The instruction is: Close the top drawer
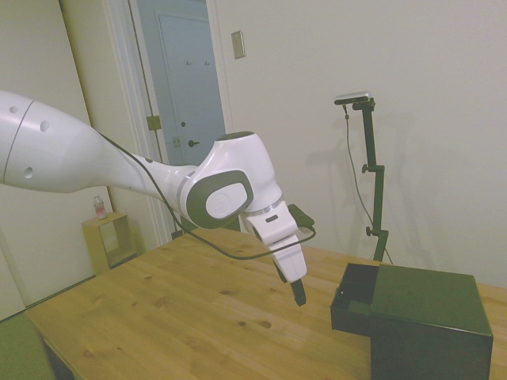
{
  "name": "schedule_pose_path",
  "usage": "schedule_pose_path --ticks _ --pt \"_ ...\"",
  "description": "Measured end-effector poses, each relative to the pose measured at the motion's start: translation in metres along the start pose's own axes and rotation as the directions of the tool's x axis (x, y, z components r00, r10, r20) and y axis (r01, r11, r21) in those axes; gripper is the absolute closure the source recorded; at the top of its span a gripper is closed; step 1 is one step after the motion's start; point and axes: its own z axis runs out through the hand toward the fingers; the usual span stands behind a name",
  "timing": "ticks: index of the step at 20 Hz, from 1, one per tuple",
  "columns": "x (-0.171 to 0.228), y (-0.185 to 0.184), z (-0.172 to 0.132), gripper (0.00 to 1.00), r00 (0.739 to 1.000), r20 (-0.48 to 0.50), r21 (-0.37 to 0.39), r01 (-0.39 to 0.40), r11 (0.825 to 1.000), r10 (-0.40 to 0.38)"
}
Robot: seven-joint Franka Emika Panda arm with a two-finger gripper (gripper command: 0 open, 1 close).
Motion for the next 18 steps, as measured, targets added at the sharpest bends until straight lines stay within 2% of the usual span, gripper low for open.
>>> schedule_pose_path --ticks 10,18 --pt "0.022 0.000 0.007 1.00 0.997 0.037 -0.064 -0.058 0.996 0.061" --pt "0.050 -0.008 0.013 1.00 0.989 0.069 -0.085 -0.123 0.989 0.129"
